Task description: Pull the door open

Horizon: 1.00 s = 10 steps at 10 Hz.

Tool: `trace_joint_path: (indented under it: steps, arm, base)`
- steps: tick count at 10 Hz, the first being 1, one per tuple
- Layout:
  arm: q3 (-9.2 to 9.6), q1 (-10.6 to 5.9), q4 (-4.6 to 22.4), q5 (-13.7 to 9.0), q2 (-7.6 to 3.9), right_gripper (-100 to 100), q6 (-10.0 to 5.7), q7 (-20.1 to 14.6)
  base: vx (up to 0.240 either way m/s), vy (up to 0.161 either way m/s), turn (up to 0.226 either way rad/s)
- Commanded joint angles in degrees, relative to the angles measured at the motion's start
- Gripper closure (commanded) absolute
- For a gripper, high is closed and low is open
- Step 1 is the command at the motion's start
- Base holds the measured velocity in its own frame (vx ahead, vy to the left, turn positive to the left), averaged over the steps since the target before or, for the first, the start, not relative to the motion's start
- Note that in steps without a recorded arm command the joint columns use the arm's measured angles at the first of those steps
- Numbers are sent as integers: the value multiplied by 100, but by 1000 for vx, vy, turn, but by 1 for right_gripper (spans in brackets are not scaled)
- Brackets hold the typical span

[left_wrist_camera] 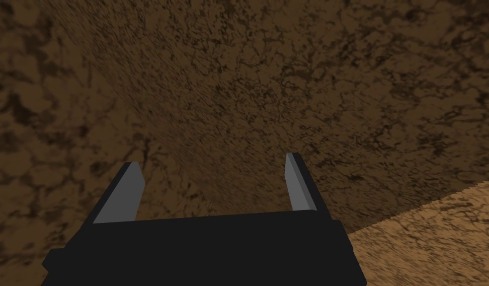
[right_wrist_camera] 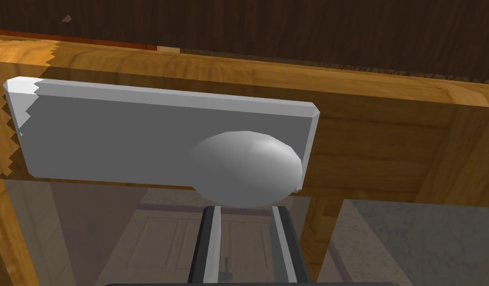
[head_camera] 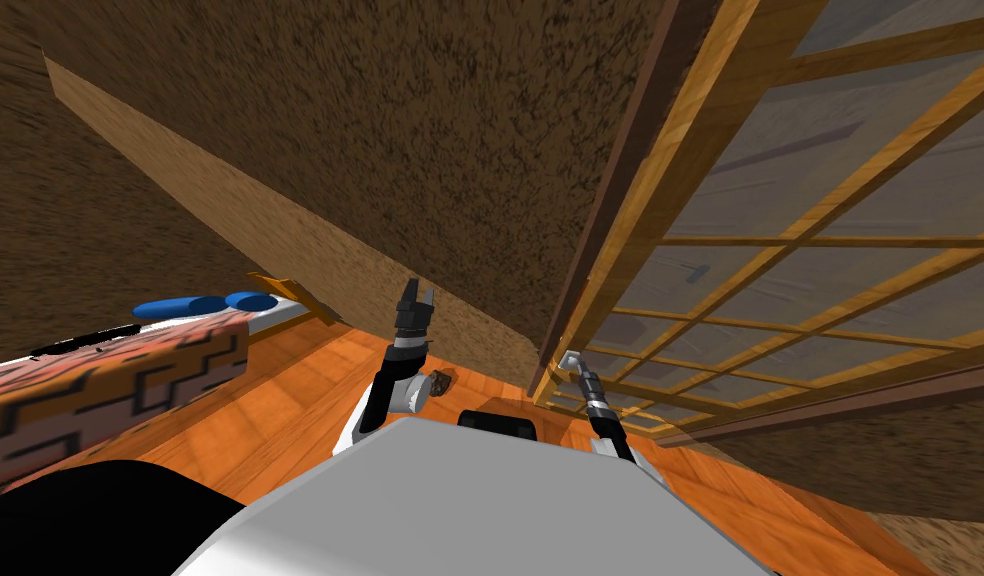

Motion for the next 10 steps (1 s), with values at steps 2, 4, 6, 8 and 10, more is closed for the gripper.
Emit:
trace_joint_path:
  steps: [2,4,6,8,10]
  arm:
    - [137,-106,95,-41,85,100,-72,-334]
    - [181,-117,97,-116,82,100,-61,-573]
    - [225,-128,99,-191,78,100,-51,-812]
    - [269,-139,101,-266,75,100,-40,-1052]
    - [313,-150,104,-341,71,100,-29,-1291]
  base:
    - [-29,-18,40]
    - [-26,-17,30]
    - [-16,0,14]
    - [-34,-18,41]
    - [-23,-13,40]
